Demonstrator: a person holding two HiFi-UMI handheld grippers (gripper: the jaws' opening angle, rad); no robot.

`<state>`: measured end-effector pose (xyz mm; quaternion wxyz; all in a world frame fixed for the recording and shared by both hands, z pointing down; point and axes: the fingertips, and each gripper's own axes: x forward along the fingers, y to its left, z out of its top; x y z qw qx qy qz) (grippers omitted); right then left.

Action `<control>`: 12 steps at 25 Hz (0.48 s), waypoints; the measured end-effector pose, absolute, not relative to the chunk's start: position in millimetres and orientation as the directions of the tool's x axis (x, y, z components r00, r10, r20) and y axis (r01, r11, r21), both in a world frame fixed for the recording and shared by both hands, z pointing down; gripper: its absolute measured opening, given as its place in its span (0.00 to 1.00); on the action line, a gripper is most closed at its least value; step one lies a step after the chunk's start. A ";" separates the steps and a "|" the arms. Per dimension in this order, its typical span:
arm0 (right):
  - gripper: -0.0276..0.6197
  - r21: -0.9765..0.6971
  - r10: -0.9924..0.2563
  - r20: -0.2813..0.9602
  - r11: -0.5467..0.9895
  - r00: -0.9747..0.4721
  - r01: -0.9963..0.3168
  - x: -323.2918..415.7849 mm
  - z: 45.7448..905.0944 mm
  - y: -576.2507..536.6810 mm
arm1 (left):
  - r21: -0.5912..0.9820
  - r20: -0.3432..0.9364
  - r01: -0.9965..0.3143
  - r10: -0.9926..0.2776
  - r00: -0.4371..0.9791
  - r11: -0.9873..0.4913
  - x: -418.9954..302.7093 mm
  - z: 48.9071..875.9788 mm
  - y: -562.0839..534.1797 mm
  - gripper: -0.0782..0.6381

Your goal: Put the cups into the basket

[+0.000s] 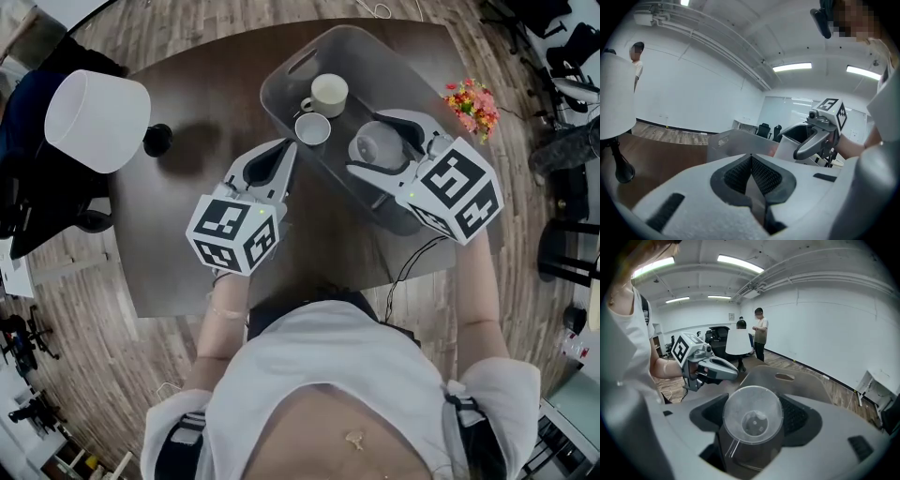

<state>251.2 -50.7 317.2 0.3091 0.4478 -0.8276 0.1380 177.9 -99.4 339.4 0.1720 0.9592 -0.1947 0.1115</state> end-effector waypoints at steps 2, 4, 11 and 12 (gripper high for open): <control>0.57 0.051 -0.654 0.643 0.556 -0.399 -0.829 259.7 326.8 -61.1 | 0.291 0.280 -0.427 -0.351 0.894 -0.856 175.4 342.6 -102.8 0.12; 0.57 0.051 -0.656 0.646 0.547 -0.390 -0.836 267.7 335.9 -70.6 | 0.295 0.279 -0.437 -0.361 0.890 -0.850 174.7 345.9 -103.1 0.12; 0.57 0.024 -0.612 0.658 0.600 -0.440 -0.799 281.5 371.6 -94.7 | 0.283 0.290 -0.472 -0.395 0.872 -0.835 170.0 350.3 -98.0 0.12; 0.57 0.021 -0.599 0.663 0.614 -0.448 -0.789 282.7 378.3 -96.5 | 0.279 0.294 -0.479 -0.401 0.868 -0.832 168.4 351.5 -98.5 0.13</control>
